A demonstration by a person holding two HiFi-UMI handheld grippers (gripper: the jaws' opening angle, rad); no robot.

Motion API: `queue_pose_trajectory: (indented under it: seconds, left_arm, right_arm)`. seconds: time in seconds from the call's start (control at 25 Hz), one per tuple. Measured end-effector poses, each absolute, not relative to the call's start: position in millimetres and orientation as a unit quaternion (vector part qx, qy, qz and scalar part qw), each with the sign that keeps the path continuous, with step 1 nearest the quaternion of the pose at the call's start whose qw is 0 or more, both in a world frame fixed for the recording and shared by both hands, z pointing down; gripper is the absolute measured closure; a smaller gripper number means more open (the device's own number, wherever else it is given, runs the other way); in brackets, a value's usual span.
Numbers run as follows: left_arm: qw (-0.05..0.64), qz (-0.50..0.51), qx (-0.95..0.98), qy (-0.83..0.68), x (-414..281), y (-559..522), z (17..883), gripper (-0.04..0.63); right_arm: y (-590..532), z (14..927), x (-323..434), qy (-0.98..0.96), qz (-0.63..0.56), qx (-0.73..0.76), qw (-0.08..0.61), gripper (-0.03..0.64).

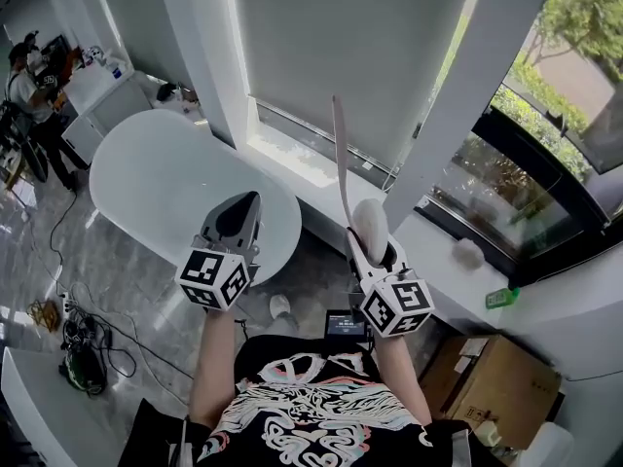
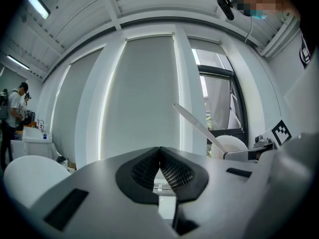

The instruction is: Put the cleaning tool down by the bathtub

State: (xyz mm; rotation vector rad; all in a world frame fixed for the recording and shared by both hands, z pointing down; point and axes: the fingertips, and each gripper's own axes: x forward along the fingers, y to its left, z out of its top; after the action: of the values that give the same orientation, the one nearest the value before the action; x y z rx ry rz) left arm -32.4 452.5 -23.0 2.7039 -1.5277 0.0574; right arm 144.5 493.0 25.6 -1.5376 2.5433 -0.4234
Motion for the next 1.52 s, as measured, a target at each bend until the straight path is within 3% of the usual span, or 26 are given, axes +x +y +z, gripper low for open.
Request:
queue_pose_trajectory:
  seconds: [0.6,1.52]
  left_arm:
    - [0.040,0.026,0.878,-0.477,-24.0,338.2,2.9,0.578]
    - [0.065,0.019,0.876,-0.477,-96.6,63.9,28.9,0.578]
  right_arm:
    - [389.9,50.3,145.9,0.832,-0.161,-0.529,0.043,0.420]
    - [126.8,60.2,77.9,0.828,-0.158,-0.538,0.023,0.419]
